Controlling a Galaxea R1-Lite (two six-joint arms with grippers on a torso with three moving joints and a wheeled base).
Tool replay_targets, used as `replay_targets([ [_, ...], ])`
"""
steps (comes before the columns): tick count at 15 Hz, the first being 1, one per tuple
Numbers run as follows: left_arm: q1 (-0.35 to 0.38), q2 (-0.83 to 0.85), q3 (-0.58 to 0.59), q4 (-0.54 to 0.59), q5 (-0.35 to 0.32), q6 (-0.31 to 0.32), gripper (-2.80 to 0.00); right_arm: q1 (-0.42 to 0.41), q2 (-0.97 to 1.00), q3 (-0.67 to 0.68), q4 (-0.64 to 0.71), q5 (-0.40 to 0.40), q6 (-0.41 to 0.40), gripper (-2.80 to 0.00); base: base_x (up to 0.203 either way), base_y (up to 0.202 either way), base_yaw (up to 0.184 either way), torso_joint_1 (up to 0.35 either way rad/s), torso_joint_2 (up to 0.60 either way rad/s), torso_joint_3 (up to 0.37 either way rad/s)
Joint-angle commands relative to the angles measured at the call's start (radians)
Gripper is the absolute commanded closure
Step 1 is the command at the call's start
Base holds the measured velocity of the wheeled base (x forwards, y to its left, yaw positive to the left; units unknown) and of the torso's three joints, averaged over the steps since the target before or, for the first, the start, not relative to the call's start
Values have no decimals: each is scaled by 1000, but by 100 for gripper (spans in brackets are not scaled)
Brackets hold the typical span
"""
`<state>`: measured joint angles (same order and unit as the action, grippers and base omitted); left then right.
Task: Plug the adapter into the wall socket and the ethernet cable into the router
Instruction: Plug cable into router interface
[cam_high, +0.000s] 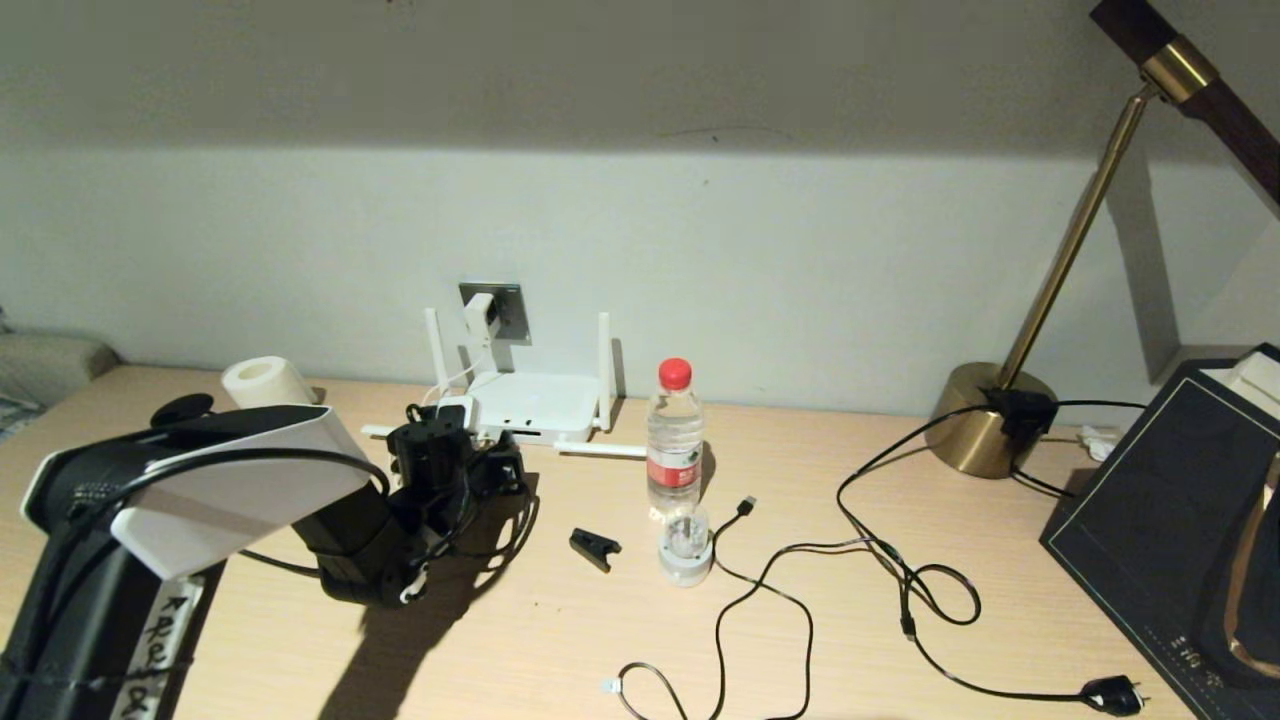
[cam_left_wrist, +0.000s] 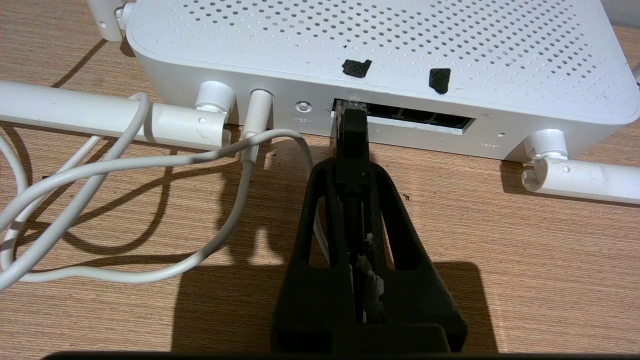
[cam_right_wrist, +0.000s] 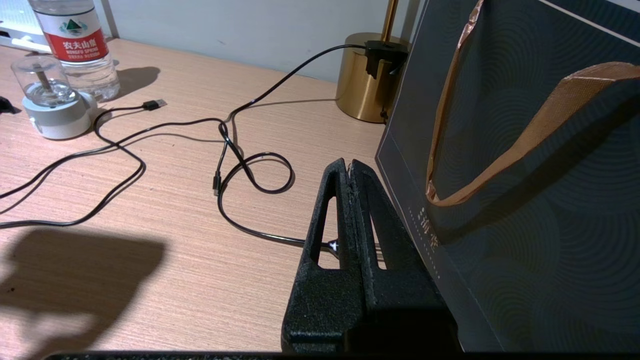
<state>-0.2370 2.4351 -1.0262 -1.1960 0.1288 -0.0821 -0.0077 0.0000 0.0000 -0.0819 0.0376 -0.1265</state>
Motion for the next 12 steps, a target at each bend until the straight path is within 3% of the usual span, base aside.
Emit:
replay_targets([
  [1,0,1,0,-5,2,-1,0,0,2,35,-1,1,-1,0,0,0,0,0,0,0],
  [12,1,4,-8,-5,2,-1,0,0,2,34,-1,1,-1,0,0,0,0,0,0,0],
])
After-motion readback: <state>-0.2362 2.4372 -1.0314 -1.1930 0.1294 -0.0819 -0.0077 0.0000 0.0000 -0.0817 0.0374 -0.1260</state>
